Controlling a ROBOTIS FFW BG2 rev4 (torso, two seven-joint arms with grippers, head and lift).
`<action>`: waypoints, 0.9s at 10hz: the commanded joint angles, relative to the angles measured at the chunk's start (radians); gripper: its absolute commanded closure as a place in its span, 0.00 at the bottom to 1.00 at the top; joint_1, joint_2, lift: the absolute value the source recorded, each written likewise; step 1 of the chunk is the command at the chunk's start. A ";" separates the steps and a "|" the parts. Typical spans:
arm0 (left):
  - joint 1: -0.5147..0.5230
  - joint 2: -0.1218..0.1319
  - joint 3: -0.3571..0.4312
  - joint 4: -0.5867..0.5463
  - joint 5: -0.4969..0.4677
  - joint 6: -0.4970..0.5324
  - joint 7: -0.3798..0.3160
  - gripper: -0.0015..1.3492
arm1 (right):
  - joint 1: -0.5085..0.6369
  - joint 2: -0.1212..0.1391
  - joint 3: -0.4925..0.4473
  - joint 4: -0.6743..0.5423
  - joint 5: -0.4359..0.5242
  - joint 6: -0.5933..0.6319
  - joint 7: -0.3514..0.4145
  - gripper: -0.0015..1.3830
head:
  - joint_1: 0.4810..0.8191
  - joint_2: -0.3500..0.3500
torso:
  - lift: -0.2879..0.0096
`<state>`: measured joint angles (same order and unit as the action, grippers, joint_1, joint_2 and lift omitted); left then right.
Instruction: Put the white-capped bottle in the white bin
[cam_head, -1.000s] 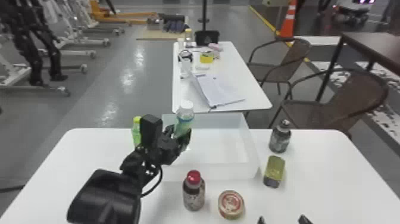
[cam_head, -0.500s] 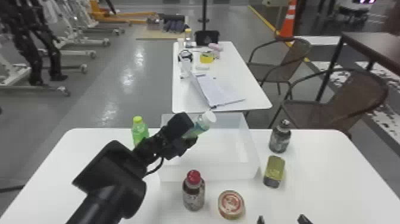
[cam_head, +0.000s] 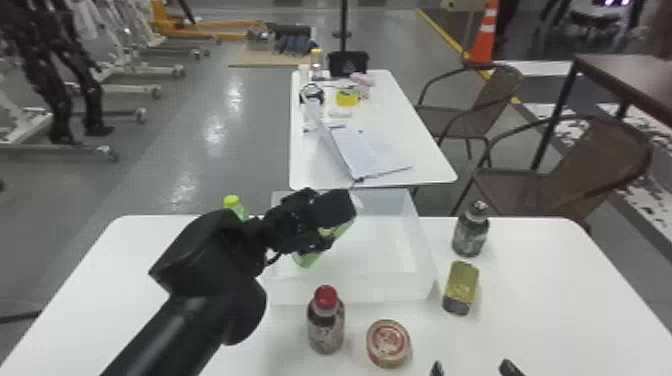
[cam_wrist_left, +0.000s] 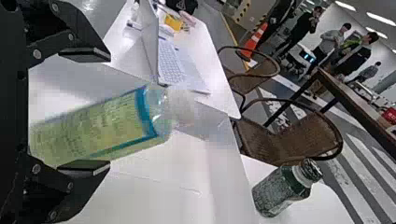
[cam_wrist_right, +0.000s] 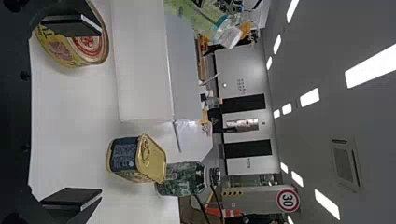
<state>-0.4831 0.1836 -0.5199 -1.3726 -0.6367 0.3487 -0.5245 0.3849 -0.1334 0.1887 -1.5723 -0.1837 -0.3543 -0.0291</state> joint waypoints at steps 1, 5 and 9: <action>0.003 0.007 -0.003 -0.014 -0.031 0.003 0.000 0.08 | 0.000 0.000 0.000 0.000 0.000 0.000 0.000 0.06 | 0.20 0.50 | 0.63; 0.121 0.016 0.155 -0.152 -0.035 0.003 -0.002 0.09 | 0.003 0.000 0.000 0.000 -0.003 0.000 0.000 0.06 | 0.20 0.50 | 0.63; 0.433 -0.142 0.598 -0.296 0.161 -0.218 0.023 0.10 | 0.014 -0.005 -0.002 -0.008 -0.003 0.000 0.000 0.06 | 0.20 0.50 | 0.63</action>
<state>-0.0910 0.0669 0.0225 -1.6550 -0.5036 0.1686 -0.5007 0.3977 -0.1371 0.1876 -1.5786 -0.1874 -0.3543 -0.0291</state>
